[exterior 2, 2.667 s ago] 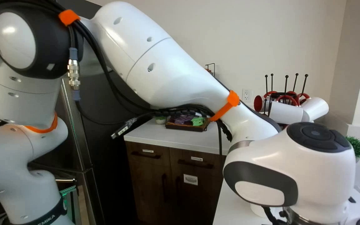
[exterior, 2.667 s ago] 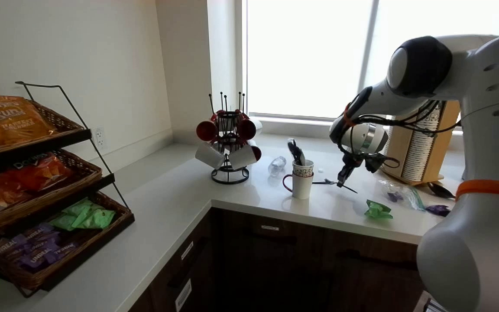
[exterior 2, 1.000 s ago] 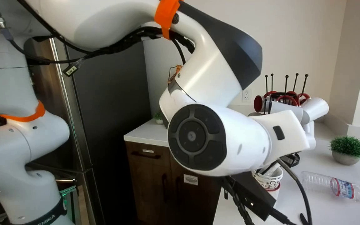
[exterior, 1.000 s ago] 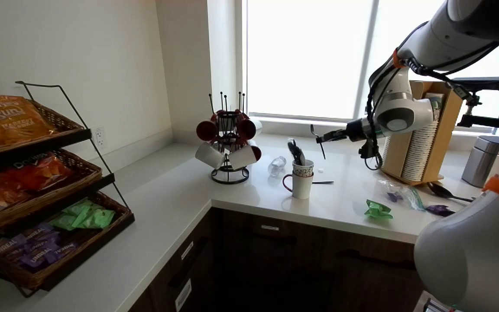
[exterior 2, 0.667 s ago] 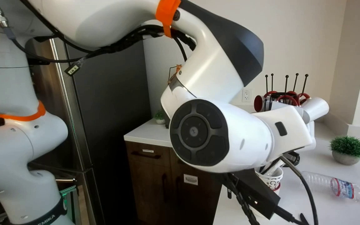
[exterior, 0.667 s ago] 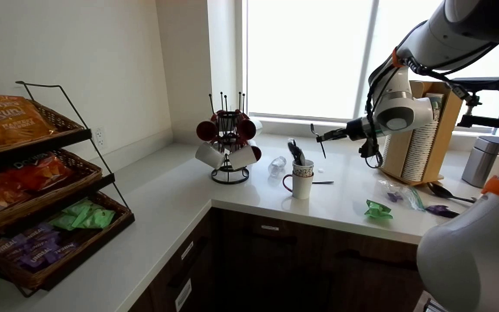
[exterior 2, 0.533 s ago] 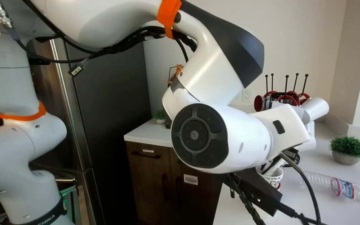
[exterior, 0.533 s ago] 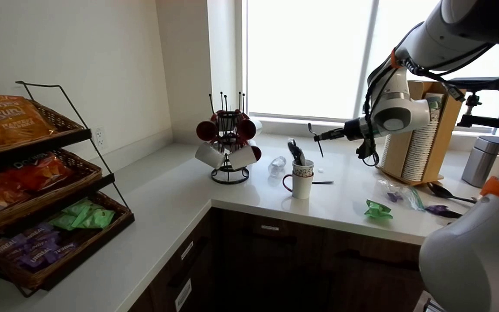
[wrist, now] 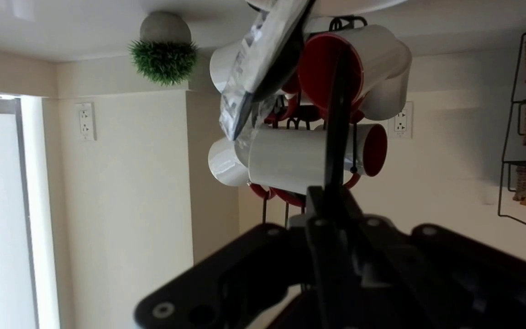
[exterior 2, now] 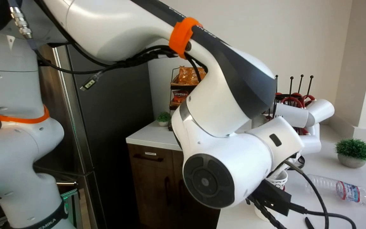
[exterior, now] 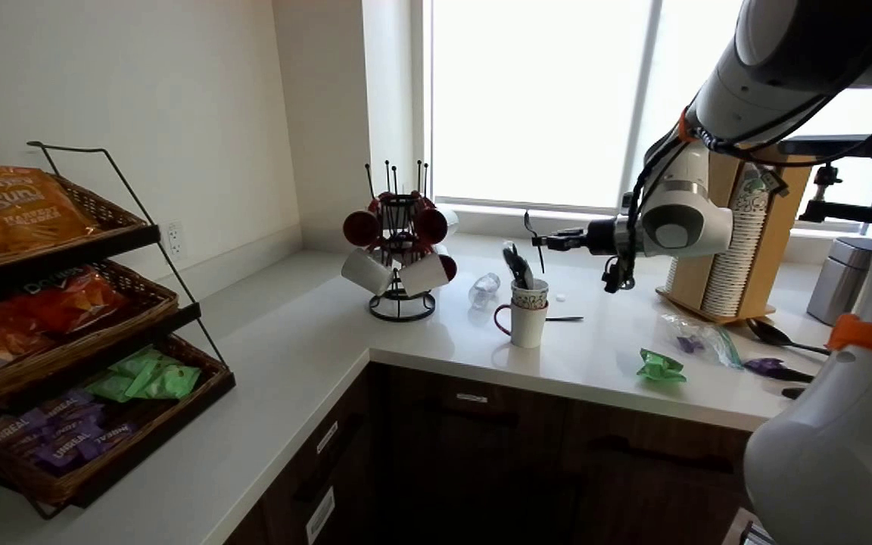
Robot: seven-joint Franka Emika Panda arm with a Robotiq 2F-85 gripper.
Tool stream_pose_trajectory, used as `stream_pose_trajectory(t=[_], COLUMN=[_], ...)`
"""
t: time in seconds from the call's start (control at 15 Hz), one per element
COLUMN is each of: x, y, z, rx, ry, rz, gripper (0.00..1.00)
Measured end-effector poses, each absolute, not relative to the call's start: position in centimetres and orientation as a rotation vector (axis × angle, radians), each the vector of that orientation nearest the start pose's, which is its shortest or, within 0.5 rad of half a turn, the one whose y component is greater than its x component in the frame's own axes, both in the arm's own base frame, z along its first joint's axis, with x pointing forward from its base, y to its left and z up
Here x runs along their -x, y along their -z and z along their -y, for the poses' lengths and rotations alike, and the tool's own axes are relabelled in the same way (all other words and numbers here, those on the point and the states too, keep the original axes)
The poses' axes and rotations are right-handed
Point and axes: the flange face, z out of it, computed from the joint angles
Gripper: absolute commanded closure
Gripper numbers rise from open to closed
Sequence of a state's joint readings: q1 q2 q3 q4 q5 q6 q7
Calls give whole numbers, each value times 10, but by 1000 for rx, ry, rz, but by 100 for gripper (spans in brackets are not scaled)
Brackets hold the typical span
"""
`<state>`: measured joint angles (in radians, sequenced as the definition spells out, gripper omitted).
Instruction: Put the black fork in the paper cup in the mug
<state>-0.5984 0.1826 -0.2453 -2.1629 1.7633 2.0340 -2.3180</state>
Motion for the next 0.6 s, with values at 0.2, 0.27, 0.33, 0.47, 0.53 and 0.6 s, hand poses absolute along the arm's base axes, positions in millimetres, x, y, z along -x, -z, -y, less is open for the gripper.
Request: stream_pose_trajectory(t=[0.2, 0.27, 0.33, 0.47, 0.53, 0.6], x=[-423, -423, -424, -425, -426, -426], y=[-324, -318, -314, -305, -300, -294], z=[386, 387, 387, 387, 387, 387], rx=[2266, 2244, 2224, 2201, 2197, 2194], ry=[1911, 1937, 1961, 1992, 1999, 2004], rz=[330, 337, 341, 345, 343, 339], gripper=[98, 98, 98, 98, 98, 98])
